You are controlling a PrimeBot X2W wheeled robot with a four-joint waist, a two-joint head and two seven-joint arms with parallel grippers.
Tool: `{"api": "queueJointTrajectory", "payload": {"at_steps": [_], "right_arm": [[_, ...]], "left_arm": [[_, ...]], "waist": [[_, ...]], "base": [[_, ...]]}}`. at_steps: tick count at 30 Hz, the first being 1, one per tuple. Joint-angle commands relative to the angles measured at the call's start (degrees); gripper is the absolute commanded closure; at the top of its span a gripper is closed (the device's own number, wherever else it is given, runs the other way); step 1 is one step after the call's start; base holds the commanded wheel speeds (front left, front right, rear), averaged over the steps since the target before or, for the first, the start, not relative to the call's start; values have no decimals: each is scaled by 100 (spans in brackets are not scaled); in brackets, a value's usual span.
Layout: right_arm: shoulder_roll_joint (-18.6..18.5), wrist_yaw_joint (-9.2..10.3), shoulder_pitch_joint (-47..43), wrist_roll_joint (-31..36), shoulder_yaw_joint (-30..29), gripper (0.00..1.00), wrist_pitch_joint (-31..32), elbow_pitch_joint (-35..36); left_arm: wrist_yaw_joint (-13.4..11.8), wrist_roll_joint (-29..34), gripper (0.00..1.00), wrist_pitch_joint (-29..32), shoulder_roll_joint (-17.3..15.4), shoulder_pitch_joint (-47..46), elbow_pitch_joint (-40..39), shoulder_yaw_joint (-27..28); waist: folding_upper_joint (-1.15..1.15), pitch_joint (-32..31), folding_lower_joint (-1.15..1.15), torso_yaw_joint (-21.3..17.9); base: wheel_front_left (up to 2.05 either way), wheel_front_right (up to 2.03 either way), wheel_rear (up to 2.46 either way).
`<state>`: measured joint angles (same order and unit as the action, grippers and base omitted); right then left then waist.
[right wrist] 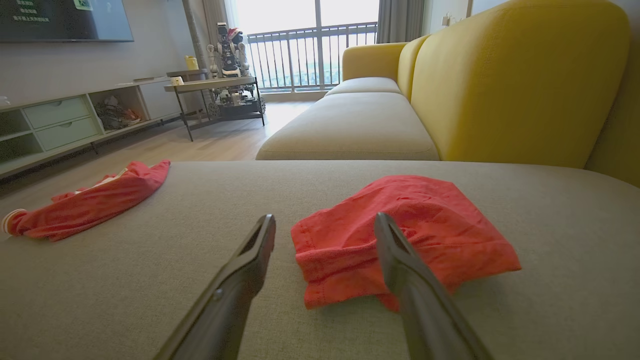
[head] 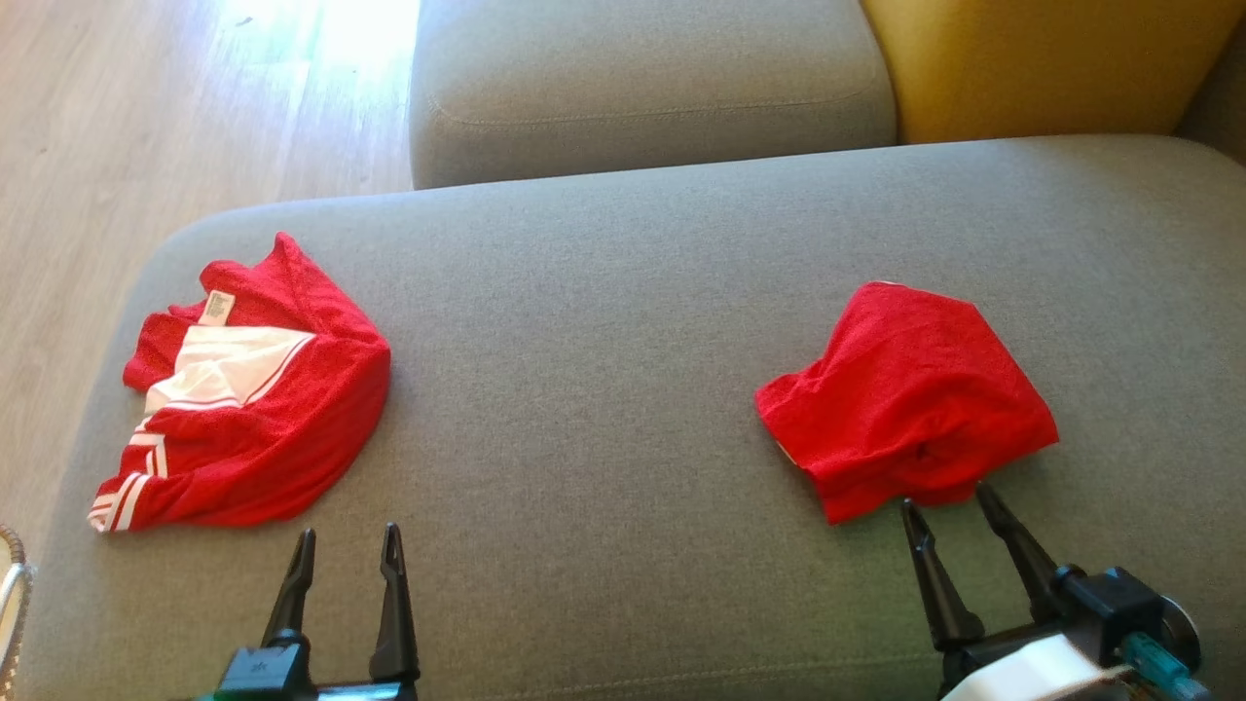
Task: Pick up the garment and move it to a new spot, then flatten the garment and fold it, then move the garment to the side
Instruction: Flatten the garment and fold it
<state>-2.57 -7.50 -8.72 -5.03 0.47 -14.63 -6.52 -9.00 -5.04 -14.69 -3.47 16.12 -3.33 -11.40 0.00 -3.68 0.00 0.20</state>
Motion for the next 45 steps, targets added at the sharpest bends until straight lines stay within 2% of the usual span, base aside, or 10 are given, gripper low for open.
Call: {"api": "queueJointTrajectory", "payload": {"at_steps": [1, 11, 16, 22, 26, 34, 35, 38, 41, 45], "right_arm": [[-31, 1, 239, 11, 58, 0, -37, 191], [-31, 1, 317, 120, -66, 0, -37, 202], [-31, 1, 536, 427, 16, 0, -37, -155], [-31, 1, 1135, 1082, -109, 0, -37, -1472], [-31, 1, 1652, 1784, -357, 0, -37, -2329], [-31, 1, 2142, 2631, -843, 0, -37, -3038], [-31, 1, 2168, 2776, -943, 5, -37, -3128], [-31, 1, 2259, 2992, -1169, 100, -37, -3422], [-31, 1, 2399, 2972, -1255, 100, -37, -3646], [-31, 1, 2604, 2495, -863, 100, -37, -3572]], "left_arm": [[23, 41, 0, -30, 57, -291, -194, 195], [-47, 17, 0, -30, 58, -368, -160, 65], [-96, -20, 0, -30, 58, -392, -67, -34], [-36, -37, 0, -30, 58, -460, 81, -161], [39, 20, 0, -30, 58, -514, 166, -183], [39, -19, 0, -30, 59, -600, 235, -175], [40, -26, 0, -30, 59, -609, 244, -187], [29, -53, 0, -30, 59, -636, 266, -222], [10, -76, 0, -30, 59, -666, 293, -243], [-20, -81, 0, -30, 59, -690, 303, -249]], "waist": [[0, 26, 0, 31], [0, 68, 0, 253], [0, 96, 0, 467], [0, 122, 0, 775], [0, 129, 0, 945], [0, 167, 0, 1136], [0, 170, 0, 1158], [0, 171, 0, 1206], [0, 169, 0, 1234], [0, 140, 0, 1217]], "base": [[0, 0, 0], [0, 0, 0], [0, 0, 0], [0, 0, 0], [0, 0, 0], [0, 0, 0], [0, 0, 0], [0, 0, 0], [0, 0, 0], [0, 0, 0]]}}
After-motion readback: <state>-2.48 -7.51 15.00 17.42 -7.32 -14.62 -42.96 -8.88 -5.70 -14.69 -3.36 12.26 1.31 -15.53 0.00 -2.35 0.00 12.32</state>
